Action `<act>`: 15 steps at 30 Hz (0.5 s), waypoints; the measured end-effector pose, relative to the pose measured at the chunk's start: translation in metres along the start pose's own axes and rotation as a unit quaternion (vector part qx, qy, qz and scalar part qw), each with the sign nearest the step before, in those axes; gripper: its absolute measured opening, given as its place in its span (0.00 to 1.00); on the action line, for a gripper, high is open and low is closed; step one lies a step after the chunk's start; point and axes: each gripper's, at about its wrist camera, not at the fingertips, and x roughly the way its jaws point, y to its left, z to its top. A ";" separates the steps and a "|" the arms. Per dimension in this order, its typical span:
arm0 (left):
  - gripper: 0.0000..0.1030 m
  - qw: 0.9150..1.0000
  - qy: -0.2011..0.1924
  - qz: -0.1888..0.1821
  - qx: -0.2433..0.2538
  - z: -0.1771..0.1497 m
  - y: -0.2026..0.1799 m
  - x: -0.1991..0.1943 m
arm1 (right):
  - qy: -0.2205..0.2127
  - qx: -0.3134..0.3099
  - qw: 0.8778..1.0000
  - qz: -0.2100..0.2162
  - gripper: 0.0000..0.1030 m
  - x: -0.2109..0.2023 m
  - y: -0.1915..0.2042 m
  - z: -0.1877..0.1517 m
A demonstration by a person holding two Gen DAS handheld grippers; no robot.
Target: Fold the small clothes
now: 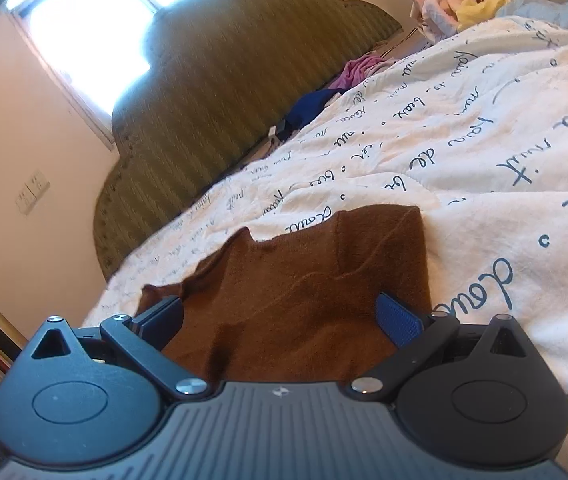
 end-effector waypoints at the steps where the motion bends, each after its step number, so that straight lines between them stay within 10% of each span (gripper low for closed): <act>1: 0.99 0.998 -0.004 0.012 -0.059 0.000 0.017 -0.006 | 0.014 -0.023 0.999 -0.024 1.00 0.001 0.011 0.002; 3: 0.99 0.983 -0.015 0.013 -0.185 -0.006 0.053 -0.024 | 0.021 -0.063 0.997 -0.041 1.00 -0.007 0.040 -0.001; 6: 0.99 0.958 -0.021 0.002 -0.286 -0.023 0.093 -0.035 | 0.038 -0.164 0.985 0.049 0.99 -0.017 0.097 -0.020; 10: 0.98 0.965 -0.031 0.018 -0.261 -0.033 0.101 -0.035 | 0.078 -0.312 0.947 0.021 0.96 0.005 0.157 -0.048; 13: 0.99 0.973 -0.032 0.031 -0.225 -0.032 0.088 -0.033 | 0.121 -0.355 0.927 -0.013 0.66 0.033 0.175 -0.060; 15: 1.00 0.973 -0.033 0.031 -0.227 -0.032 0.089 -0.033 | 0.157 -0.350 0.923 -0.020 0.12 0.046 0.179 -0.063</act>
